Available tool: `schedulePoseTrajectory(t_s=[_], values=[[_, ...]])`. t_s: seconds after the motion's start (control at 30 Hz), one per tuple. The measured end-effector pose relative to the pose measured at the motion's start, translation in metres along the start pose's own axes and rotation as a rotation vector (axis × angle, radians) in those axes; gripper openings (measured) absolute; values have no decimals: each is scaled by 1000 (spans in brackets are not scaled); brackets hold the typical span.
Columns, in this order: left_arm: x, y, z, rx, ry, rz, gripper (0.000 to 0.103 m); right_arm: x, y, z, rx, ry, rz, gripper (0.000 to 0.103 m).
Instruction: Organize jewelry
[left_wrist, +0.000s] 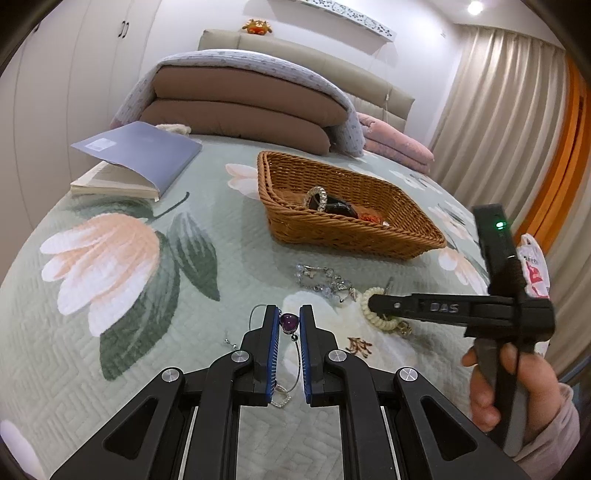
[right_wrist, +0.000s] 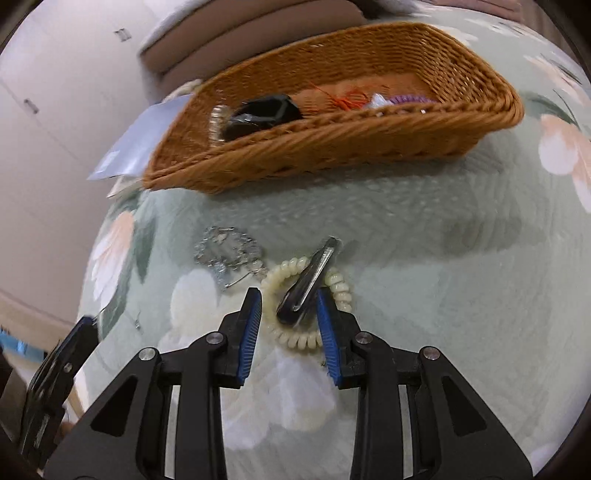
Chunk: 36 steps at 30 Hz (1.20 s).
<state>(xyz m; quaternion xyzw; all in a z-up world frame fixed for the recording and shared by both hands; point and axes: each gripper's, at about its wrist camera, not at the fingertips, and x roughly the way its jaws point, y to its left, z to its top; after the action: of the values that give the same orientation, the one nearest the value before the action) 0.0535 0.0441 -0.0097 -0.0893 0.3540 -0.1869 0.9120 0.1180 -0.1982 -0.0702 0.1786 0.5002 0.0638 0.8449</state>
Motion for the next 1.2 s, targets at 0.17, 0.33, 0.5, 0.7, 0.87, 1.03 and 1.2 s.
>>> schedulePoseTrajectory(t_s=[0.17,0.33,0.5,0.7,0.87,1.03,1.2], values=[[-3,0,0,3,-5,-6,11,5,10,-3,-13,-52,-58,19],[-3,0,0,3,-4,-10,11,-3,2,-10,-5,-76,-1,17],[-4,-1,0,15,-1,-51,11,-25,-4,-18,-10,-130,70,17],[-23,17,7,-69,-27,-263,11,-51,-4,-25,-63,-220,130,17],[-32,39,14,-158,-55,-356,11,-58,-13,-29,-75,-264,177,17],[-29,40,16,-168,-47,-359,11,-59,-24,-31,-68,-272,199,17],[-27,30,17,-141,-31,-352,11,-65,-25,-29,-72,-297,204,17]])
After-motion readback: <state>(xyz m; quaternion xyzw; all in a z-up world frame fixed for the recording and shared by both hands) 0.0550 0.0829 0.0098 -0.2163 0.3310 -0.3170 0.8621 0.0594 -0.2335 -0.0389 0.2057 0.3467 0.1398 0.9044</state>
